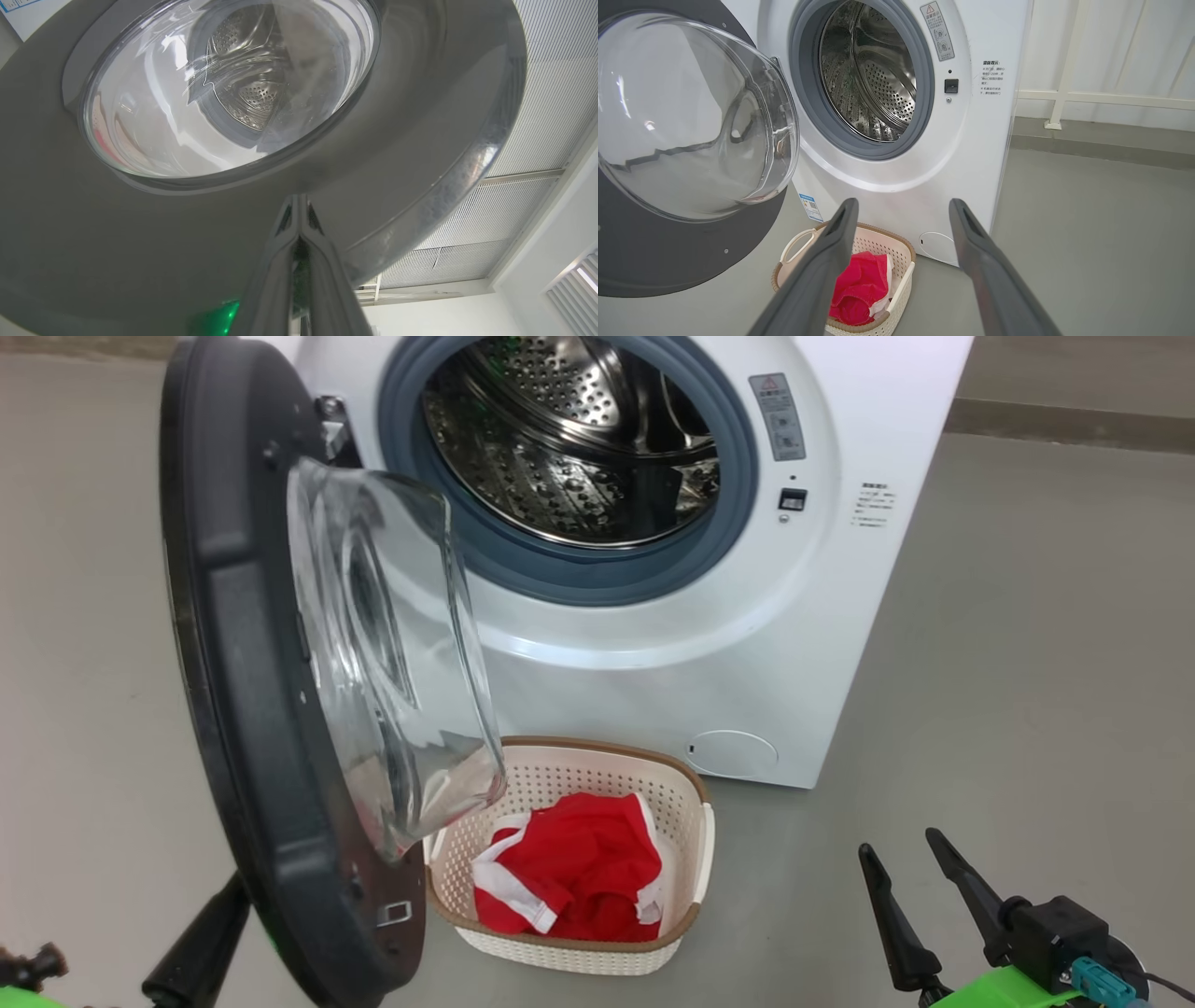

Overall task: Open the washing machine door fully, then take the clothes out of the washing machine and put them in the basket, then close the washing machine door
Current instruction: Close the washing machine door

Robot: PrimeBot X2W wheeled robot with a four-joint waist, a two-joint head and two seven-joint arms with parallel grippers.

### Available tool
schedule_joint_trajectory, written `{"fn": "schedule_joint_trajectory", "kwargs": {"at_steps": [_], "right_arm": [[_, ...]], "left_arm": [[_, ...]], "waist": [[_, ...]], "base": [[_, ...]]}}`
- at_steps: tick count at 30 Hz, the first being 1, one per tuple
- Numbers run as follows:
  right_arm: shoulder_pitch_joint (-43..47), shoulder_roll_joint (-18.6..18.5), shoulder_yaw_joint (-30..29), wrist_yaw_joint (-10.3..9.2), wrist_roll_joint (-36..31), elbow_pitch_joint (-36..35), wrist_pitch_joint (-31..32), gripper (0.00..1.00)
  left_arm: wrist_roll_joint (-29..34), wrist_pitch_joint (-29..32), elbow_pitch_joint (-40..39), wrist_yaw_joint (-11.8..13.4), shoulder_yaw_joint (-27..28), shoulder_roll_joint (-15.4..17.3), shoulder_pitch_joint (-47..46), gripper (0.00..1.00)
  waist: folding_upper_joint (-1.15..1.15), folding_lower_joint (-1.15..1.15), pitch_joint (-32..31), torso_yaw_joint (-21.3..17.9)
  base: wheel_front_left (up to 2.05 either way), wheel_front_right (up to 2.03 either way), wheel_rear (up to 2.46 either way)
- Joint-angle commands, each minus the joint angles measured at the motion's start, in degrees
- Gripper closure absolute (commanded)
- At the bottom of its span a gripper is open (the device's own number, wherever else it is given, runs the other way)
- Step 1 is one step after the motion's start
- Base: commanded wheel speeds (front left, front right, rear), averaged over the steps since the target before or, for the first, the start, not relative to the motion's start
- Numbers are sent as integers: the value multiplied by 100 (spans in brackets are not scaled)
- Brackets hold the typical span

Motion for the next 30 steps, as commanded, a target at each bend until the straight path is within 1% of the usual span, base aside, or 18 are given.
{"fn": "schedule_joint_trajectory", "kwargs": {"at_steps": [1,12,24,30], "right_arm": [[-284,-63,127,36,-4,-178,9,0],[-388,-63,134,36,-34,-248,20,0],[-575,-63,218,36,31,-221,-47,0],[-666,-63,284,36,68,-173,-106,0]], "left_arm": [[-46,112,-213,-86,84,44,-109,100],[-132,234,-307,-166,-71,-41,-182,100],[-111,203,-193,-244,-96,-39,-513,100],[-80,177,-94,-276,-65,25,-736,100]], "waist": [[-1,0,34,-78],[-1,0,241,-613],[-1,0,515,-1493],[-1,0,656,-1930]], "base": [[0,0,0],[0,0,0],[0,0,0],[0,0,0]]}}
